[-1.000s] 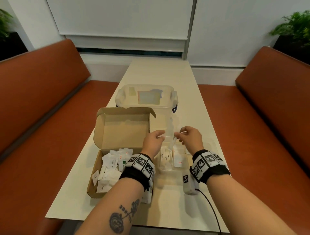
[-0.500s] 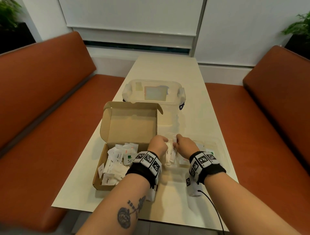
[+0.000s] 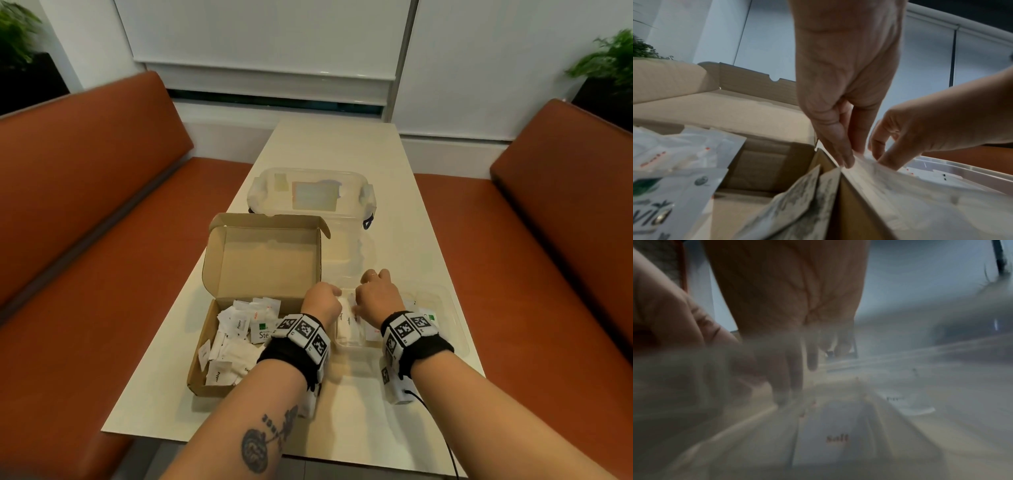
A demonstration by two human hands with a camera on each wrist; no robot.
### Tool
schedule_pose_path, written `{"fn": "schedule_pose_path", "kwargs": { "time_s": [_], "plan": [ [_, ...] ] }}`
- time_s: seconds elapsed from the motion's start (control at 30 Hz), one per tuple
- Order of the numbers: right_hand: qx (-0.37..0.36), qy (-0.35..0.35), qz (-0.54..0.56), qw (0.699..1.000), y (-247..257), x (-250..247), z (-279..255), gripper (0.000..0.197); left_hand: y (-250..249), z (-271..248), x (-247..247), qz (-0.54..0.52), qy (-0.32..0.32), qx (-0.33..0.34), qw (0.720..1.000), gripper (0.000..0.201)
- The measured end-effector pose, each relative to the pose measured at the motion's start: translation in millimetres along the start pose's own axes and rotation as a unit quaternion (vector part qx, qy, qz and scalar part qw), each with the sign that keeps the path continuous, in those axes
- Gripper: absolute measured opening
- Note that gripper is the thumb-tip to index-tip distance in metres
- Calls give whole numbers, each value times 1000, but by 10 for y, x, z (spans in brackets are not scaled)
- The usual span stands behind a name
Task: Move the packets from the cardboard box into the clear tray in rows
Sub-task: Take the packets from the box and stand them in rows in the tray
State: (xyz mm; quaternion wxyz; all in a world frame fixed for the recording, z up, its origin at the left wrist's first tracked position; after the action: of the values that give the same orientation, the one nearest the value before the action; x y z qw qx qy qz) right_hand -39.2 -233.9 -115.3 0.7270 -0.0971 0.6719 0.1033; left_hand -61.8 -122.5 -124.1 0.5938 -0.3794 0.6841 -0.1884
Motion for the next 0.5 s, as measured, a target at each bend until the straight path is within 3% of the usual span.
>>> {"fn": "schedule_pose_path", "kwargs": {
  "time_s": [0.17, 0.3, 0.5],
  "plan": [
    [-9, -39, 1, 999, 49, -16, -8, 21, -4, -7, -4, 3, 1, 2, 1000, 52],
    [-23, -9, 10, 1000, 91, -5, -55, 20, 0, -5, -8, 3, 3, 2, 1000, 51],
    [-11, 53, -42, 998, -7, -32, -124, 46, 3, 3, -5, 2, 1, -8, 1000, 51]
  ]
}}
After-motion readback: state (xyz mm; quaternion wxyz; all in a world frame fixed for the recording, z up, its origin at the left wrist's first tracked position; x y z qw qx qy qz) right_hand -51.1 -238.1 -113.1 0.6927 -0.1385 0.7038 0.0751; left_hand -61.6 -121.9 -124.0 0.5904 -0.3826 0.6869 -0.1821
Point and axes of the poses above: each hand's wrist, its own z-axis towards the middle knuckle, its own x-axis out of the palm, y = z × x, the point moved 6 cm from there along z, towards the middle knuckle, and after that the axes turned 10 degrees about -y, right-handed, at the moved point
